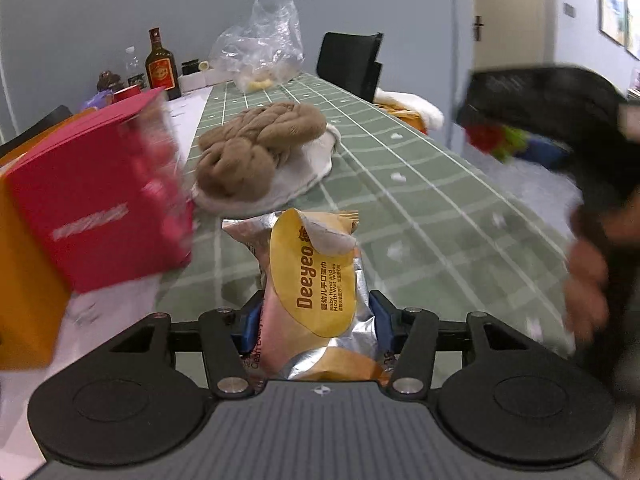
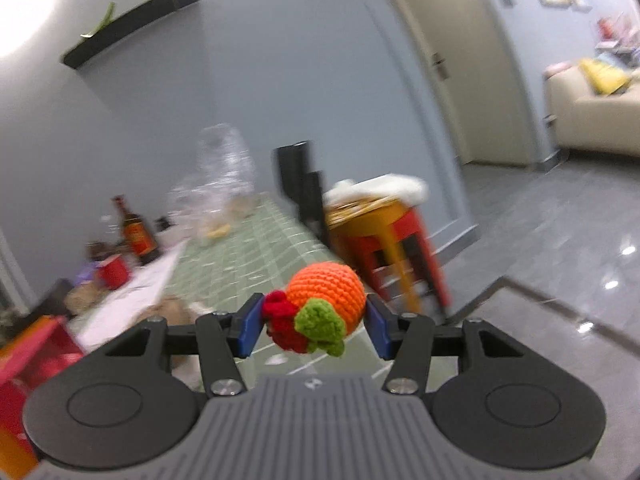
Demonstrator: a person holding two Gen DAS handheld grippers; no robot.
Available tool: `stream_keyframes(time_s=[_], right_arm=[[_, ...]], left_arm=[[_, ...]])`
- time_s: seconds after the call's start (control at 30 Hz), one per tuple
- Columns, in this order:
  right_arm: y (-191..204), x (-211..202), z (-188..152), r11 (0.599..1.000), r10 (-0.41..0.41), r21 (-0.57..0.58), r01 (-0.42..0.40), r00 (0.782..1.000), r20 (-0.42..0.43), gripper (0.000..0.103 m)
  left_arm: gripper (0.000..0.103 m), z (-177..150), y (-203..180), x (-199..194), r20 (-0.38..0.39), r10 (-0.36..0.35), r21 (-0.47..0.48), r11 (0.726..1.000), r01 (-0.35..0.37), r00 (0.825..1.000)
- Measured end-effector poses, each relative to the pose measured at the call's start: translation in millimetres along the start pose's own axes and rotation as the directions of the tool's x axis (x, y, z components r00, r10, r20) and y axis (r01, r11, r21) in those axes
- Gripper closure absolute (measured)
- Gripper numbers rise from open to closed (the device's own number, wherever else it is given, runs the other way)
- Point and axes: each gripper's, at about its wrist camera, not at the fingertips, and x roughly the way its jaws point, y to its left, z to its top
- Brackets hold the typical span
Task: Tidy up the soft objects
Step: 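Carry the snack bag and the orange toy over the orange box with both grippers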
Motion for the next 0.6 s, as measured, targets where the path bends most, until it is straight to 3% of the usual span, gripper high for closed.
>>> stream_keyframes(time_s=[0.17, 0.37, 0.43, 0.6], right_arm=[[18.4, -35.2, -15.6, 0.996, 0.048, -0.079, -0.048, 0.999, -0.001, 0.050], [42.8, -78.8, -40.3, 0.989, 0.036, -0.140, -0.048, 0.996, -0.087, 0.050], [55.2, -88.9, -50.8, 0.981, 0.074, -0.170, -0.098, 0.987, -0.144, 0.050], [94.7, -102.5, -92.6, 0.936, 0.119, -0.294, -0.195, 0.959, -0.255, 0.050]], left_arm=[[0.042, -27.4, 33.6, -32.8, 0.000, -0.083, 0.052, 0.995, 0.083, 0.997], [0.041, -53.0, 76.5, -58.8, 0.009, -0.068, 0.053, 0.996, 0.067, 0.998], [0.038, -60.7, 87.1, -63.9, 0.030, -0.055, 0.064, 0.996, 0.053, 0.998], [0.018, -68.7, 99.9, -65.8, 0.065, -0.032, 0.042, 0.999, 0.030, 0.997]])
